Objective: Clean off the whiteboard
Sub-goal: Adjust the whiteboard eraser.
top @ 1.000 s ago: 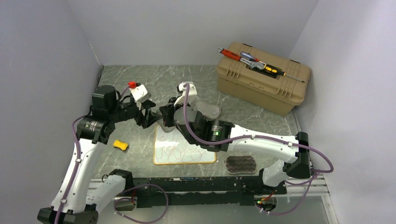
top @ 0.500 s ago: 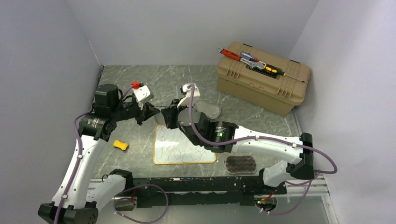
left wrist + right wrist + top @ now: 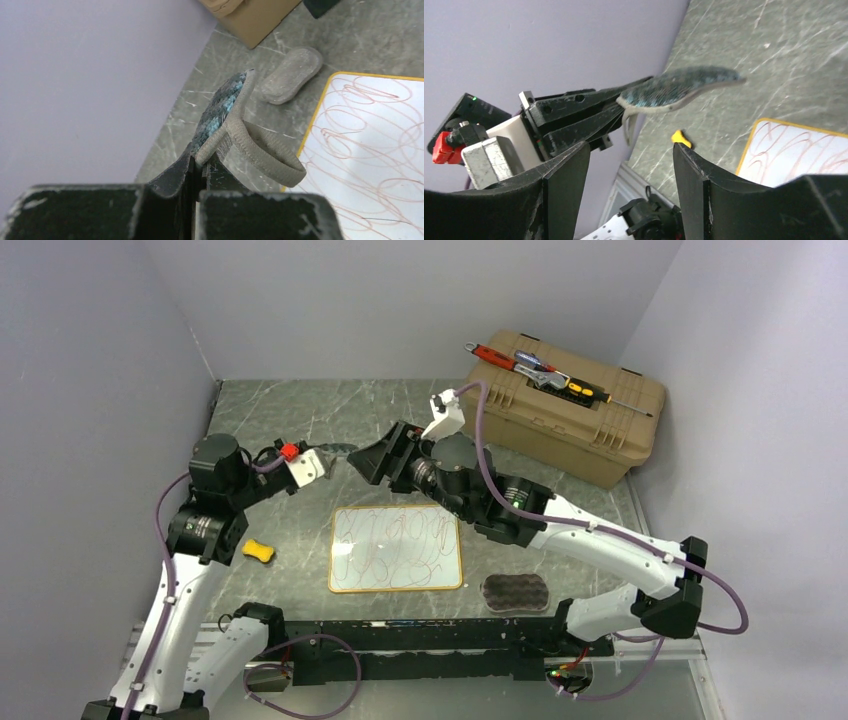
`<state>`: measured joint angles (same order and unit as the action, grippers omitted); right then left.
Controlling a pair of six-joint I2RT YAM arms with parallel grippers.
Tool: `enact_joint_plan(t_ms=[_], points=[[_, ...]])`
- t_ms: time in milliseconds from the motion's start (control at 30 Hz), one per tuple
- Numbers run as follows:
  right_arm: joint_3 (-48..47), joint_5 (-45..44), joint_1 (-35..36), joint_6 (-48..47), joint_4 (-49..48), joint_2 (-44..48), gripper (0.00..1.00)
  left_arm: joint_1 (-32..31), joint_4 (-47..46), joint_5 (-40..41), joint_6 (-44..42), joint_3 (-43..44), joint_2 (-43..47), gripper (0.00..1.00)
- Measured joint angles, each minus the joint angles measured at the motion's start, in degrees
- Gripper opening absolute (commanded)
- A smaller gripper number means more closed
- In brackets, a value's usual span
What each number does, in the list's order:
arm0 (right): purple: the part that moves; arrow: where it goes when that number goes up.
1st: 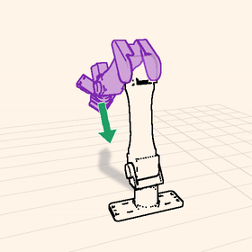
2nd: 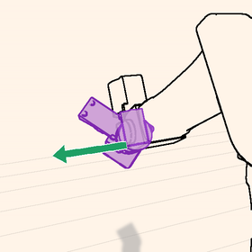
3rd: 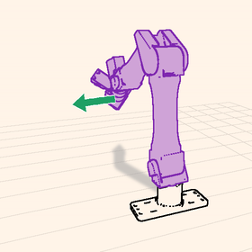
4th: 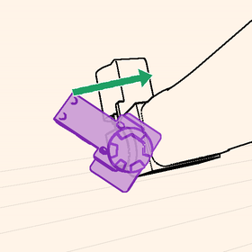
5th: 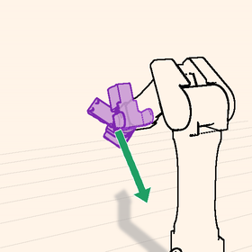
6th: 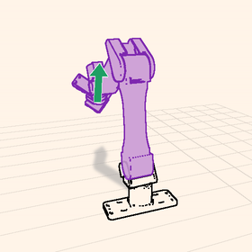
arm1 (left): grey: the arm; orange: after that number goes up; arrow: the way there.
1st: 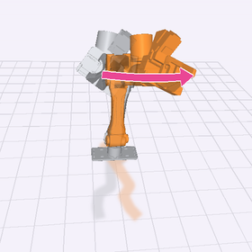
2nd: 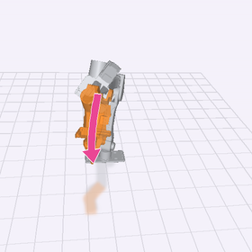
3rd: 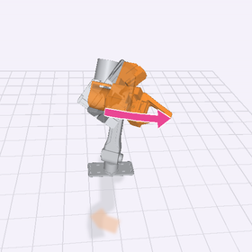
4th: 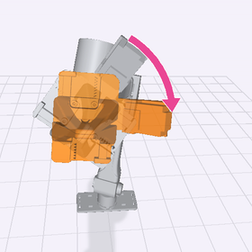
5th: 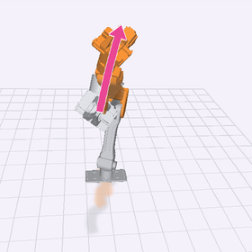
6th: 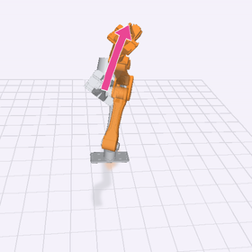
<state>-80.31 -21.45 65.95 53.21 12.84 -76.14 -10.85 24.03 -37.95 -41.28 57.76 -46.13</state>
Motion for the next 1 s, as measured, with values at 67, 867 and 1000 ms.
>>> enact_joint_plan(t_ms=[67, 867, 1000], points=[[-0.4, 2.0, -0.1, 1.8, 0.0, -0.7, 0.66, 0.0, -2.3, 0.7, -0.9, -0.9, 0.0, 0.02], [-2.9, 11.4, -6.6, 16.0, -10.4, -13.5, 0.43, -1.0, -5.6, 0.7, -4.5, -3.2, 2.9, 0.02], [-2.9, 12.0, -6.5, 16.9, -11.0, -14.3, 0.25, -0.9, -4.8, 0.7, -4.5, -3.5, 2.9, 0.02]])
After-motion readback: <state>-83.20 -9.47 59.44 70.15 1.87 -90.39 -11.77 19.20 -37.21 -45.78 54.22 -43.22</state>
